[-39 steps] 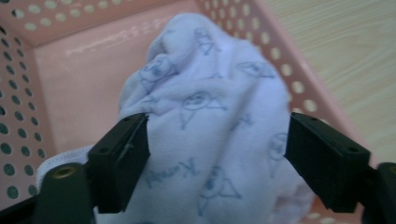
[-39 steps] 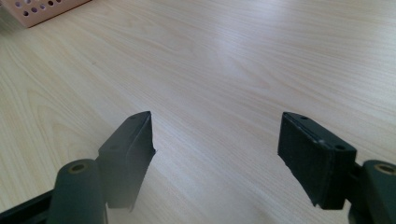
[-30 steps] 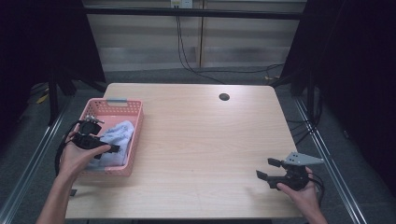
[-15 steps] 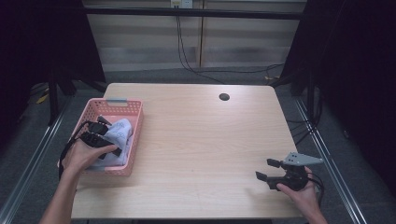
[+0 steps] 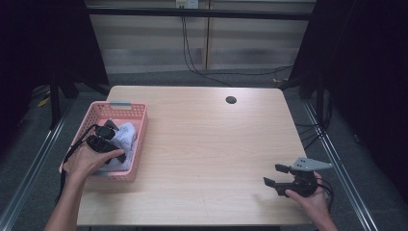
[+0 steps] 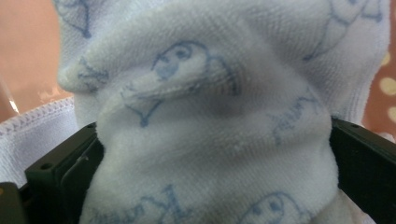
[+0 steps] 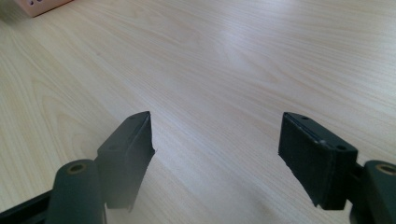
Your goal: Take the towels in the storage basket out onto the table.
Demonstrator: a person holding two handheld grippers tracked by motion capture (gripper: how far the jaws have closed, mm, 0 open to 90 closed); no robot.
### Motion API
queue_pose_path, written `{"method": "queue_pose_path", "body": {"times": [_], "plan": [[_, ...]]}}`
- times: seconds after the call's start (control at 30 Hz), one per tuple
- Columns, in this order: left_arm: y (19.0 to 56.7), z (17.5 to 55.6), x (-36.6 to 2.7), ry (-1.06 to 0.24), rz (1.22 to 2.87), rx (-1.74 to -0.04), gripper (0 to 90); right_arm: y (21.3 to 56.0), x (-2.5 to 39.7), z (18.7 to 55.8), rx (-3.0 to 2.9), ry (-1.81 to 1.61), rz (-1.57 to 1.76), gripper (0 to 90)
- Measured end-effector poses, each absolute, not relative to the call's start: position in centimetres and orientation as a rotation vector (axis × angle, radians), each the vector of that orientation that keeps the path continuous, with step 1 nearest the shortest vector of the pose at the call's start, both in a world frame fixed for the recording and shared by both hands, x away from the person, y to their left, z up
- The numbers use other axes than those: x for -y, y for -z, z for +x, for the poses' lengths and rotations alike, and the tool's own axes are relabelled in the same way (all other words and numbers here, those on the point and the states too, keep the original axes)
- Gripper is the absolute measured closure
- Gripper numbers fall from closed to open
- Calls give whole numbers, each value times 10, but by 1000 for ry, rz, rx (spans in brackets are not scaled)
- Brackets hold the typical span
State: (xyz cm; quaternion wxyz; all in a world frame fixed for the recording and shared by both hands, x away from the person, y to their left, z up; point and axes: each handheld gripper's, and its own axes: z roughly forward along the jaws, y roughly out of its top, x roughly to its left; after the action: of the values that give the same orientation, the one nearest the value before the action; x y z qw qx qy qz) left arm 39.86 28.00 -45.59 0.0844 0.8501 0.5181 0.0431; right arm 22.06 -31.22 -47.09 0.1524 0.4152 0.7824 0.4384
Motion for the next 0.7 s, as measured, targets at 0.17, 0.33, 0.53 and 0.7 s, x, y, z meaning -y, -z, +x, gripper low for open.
{"method": "queue_pose_path", "body": {"times": [0.17, 0.33, 0.53, 0.7], "plan": [[457, 398, -281, -122, 2519, -1543, 0, 471, 312, 221, -2250, -1254, 1192, 259], [460, 402, -281, -110, 2511, -1565, 5, 471, 312, 222, -2252, -1247, 1191, 259], [460, 405, -278, -101, 2523, -1617, 59, 471, 312, 222, -2253, -1243, 1191, 257], [457, 406, -273, -86, 2561, -1626, 168, 471, 311, 222, -2257, -1250, 1190, 257]]}}
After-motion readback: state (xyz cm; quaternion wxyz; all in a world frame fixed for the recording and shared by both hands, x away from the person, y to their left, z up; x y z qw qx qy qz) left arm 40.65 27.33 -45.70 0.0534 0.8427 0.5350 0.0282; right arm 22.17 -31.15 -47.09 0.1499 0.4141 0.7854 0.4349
